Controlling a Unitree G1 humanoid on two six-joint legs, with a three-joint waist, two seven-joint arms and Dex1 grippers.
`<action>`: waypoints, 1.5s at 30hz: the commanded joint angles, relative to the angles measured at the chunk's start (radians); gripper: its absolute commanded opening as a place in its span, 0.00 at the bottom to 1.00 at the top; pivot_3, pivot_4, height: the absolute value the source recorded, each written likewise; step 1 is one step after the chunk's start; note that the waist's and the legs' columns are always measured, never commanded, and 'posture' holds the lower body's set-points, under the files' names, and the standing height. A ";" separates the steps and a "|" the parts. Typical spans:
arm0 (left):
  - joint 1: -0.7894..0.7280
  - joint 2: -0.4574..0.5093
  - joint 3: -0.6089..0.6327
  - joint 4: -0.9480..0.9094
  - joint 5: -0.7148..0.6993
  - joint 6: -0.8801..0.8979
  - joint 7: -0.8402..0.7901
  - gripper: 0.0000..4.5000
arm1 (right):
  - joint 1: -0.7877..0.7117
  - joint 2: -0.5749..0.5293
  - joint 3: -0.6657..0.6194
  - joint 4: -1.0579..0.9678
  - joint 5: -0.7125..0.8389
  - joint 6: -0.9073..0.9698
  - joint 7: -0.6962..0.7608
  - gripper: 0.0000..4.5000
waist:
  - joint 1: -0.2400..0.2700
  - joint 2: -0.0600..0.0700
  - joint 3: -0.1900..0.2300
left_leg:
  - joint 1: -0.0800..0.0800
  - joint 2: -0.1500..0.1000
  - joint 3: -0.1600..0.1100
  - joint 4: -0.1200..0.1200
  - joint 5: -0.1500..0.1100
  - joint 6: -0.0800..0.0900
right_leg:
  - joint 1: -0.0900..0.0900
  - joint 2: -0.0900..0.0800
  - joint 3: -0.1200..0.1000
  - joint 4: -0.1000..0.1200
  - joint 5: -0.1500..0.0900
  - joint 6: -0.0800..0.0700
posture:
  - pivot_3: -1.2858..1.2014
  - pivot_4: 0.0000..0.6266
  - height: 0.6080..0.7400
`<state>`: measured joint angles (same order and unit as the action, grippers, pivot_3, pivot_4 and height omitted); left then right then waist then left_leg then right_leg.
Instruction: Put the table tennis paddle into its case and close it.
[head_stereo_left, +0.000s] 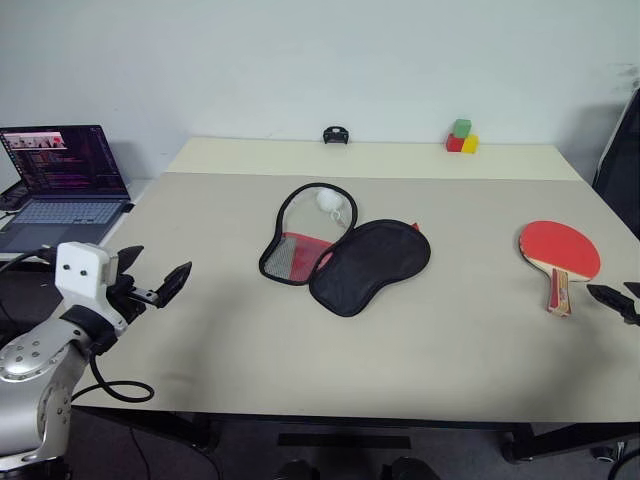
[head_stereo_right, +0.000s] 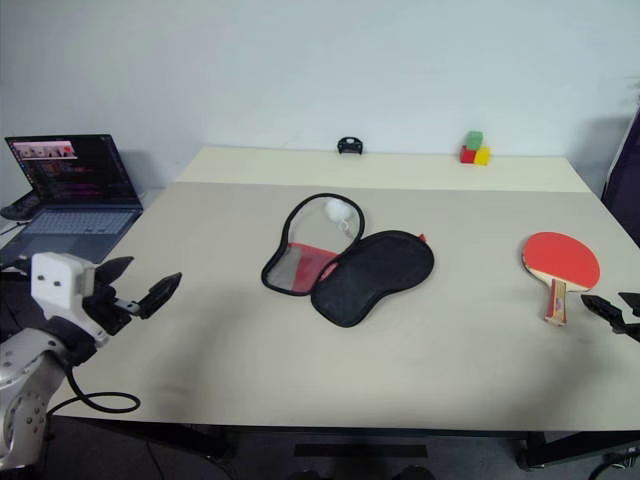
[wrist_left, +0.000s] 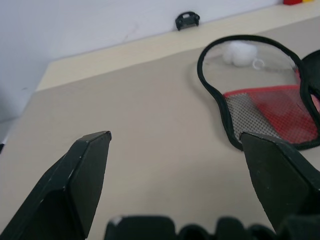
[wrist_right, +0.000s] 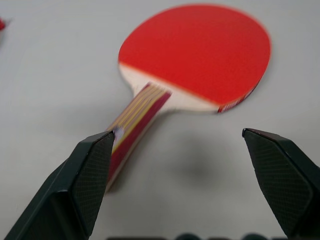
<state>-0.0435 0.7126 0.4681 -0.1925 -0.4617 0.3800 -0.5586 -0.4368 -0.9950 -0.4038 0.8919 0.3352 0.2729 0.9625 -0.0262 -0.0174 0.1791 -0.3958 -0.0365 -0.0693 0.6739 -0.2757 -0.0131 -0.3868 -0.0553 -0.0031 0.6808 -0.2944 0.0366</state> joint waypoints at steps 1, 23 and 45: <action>-0.033 0.003 -0.003 0.013 0.012 -0.022 -0.005 1.00 | 0.008 -0.022 -0.008 -0.070 0.007 0.003 0.018 1.00 | 0.000 0.000 0.000 | 0.000 0.000 0.000 0.000 0.000 0.000 | 0.000 0.000 0.000 0.000 0.000 0.000 | 0.52 0.24 1.00; -0.053 0.038 0.016 0.104 -0.032 -0.032 -0.158 1.00 | 0.245 0.090 0.052 -0.726 0.161 0.295 0.114 1.00 | 0.008 0.001 0.000 | 0.000 0.001 -0.001 0.000 0.000 0.000 | 0.000 0.000 -0.001 0.000 0.000 0.000 | 0.52 0.24 1.00; -0.165 0.082 -0.039 0.149 -0.048 -0.003 -0.275 1.00 | 0.145 0.315 0.196 -1.092 0.291 0.527 -0.114 1.00 | 0.021 0.001 0.000 | 0.000 0.001 -0.003 0.000 0.000 0.000 | 0.000 0.000 -0.003 0.000 0.001 -0.001 | 0.52 0.24 1.00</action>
<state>-0.1841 0.7718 0.4321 -0.0414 -0.5069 0.3852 -0.8200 -0.2594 -0.6883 -0.2023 -0.1628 0.6084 0.7838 0.8920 -0.0049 -0.0167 0.1793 -0.3959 -0.0353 -0.0718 0.6741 -0.2757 -0.0132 -0.3871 -0.0548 -0.0064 0.6808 -0.2937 0.0356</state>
